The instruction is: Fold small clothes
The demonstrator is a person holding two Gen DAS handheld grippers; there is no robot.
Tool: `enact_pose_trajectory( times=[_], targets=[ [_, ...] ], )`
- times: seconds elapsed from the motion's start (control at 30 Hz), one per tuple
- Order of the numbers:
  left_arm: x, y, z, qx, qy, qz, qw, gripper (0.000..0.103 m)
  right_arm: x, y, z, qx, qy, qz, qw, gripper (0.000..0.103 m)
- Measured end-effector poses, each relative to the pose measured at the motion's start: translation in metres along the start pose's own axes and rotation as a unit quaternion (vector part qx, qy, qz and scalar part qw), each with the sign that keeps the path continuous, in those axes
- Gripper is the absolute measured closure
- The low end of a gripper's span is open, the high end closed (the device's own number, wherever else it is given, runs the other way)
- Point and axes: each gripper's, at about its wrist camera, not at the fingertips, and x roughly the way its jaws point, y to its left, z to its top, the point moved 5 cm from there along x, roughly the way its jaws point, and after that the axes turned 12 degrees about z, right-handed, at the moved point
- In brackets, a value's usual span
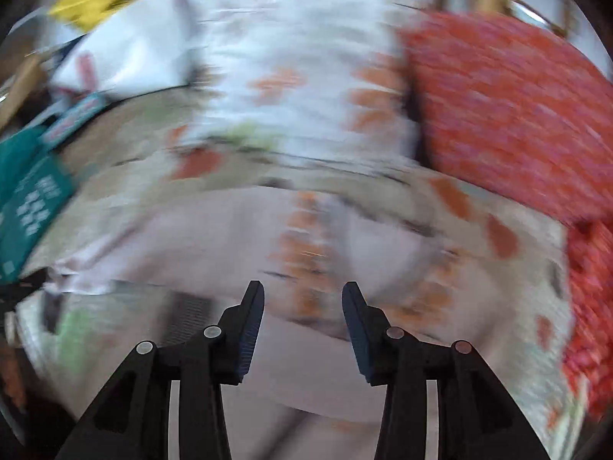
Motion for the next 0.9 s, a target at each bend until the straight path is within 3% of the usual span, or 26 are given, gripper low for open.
enact_pose_trajectory(
  times=[0.13, 0.23, 0.37, 0.47, 0.63, 0.8, 0.9],
  targets=[
    [0.018, -0.034, -0.016, 0.044, 0.022, -0.002, 0.9988, 0.04, -0.024, -0.081, -0.036, 0.066, 0.008, -0.04, 0.997, 0.057],
    [0.039, -0.061, -0.033, 0.068, 0.056, -0.006, 0.9961, 0.04, -0.035, -0.124, -0.062, 0.121, 0.007, -0.028, 0.992, 0.057],
    [0.055, -0.09, -0.053, 0.099, 0.075, -0.001, 0.9922, 0.04, -0.029, -0.147, -0.083, 0.193, -0.005, 0.044, 0.98, 0.057],
    [0.059, -0.104, -0.061, 0.12, 0.082, -0.003, 0.9894, 0.04, -0.005, -0.139, -0.088, 0.23, 0.008, 0.121, 0.966, 0.057],
    [0.057, -0.11, -0.053, 0.141, 0.06, 0.008, 0.9882, 0.04, 0.049, -0.12, -0.07, 0.231, 0.031, 0.169, 0.958, 0.058],
    [0.06, -0.096, -0.034, 0.117, 0.058, 0.014, 0.9913, 0.04, 0.101, -0.118, -0.022, 0.275, 0.007, 0.243, 0.93, 0.057],
    [0.062, -0.087, -0.025, 0.104, 0.059, 0.02, 0.9926, 0.04, 0.135, -0.114, 0.002, 0.287, 0.005, 0.244, 0.926, 0.057]
  ],
)
